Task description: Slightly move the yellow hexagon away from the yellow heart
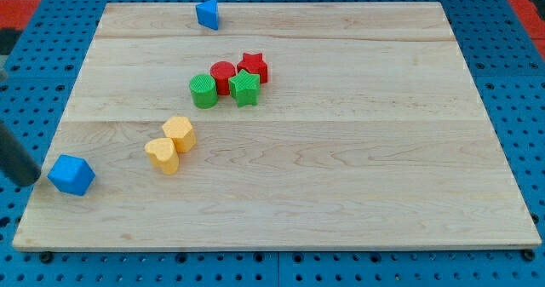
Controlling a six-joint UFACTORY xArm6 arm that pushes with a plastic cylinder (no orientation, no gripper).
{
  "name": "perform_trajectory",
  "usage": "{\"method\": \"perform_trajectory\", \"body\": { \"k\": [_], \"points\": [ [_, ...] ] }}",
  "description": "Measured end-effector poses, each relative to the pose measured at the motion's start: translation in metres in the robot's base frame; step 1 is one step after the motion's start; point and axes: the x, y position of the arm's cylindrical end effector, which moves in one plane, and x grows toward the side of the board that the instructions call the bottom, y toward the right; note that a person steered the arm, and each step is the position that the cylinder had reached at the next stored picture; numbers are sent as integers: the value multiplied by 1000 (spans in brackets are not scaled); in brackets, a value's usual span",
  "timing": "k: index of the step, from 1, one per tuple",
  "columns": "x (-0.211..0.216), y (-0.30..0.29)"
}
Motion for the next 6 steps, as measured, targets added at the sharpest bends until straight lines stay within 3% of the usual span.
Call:
{"method": "perform_trajectory", "body": {
  "k": [1,2,3,4,5,6],
  "points": [
    [12,21],
    [-4,71],
    [32,67],
    [32,151],
    [-29,237],
    [-75,260]
  ]
}}
